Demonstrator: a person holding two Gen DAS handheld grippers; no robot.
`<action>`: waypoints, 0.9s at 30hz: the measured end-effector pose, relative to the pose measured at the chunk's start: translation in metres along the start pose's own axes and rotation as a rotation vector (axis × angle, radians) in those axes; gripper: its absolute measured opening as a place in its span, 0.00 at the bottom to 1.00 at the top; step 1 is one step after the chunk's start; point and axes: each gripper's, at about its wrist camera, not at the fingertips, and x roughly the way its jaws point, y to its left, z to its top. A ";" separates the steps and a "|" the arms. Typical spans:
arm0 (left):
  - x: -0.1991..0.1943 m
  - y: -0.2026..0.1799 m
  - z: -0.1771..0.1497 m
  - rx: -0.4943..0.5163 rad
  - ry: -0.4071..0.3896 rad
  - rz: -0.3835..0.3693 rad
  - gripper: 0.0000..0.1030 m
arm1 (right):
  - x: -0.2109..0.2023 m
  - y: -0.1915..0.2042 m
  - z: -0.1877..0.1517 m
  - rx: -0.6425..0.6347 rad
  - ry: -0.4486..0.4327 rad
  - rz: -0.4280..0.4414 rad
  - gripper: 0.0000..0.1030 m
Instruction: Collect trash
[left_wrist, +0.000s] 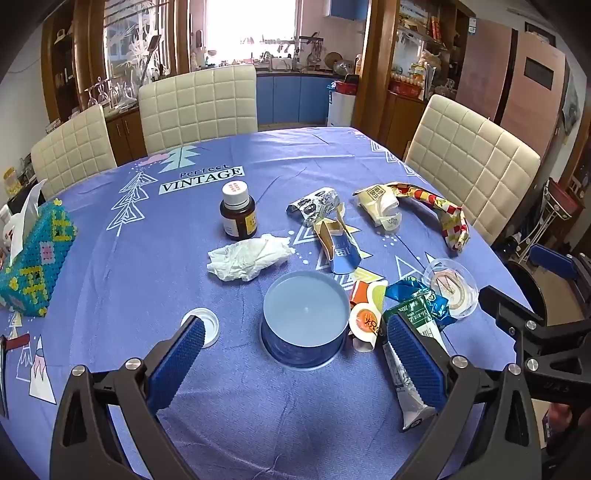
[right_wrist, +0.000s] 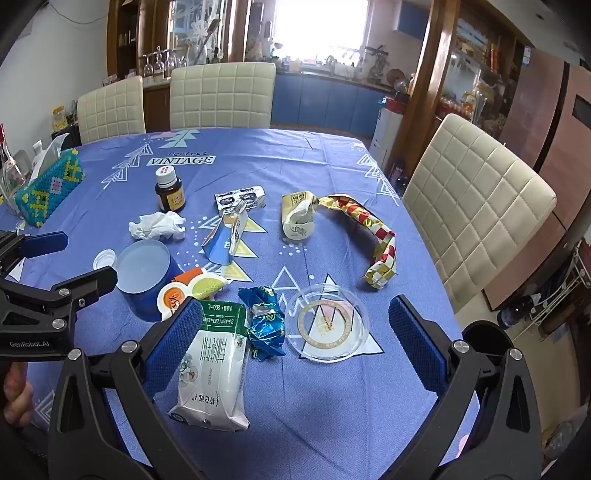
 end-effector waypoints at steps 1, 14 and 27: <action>0.000 0.000 0.000 -0.001 0.000 0.000 0.94 | 0.000 0.000 0.000 0.000 -0.001 -0.001 0.97; 0.003 -0.004 0.000 -0.001 0.006 -0.001 0.94 | 0.001 0.000 0.001 0.000 0.002 0.003 0.97; 0.003 -0.006 -0.003 -0.002 0.005 -0.005 0.94 | 0.000 0.000 0.001 -0.001 0.003 0.003 0.97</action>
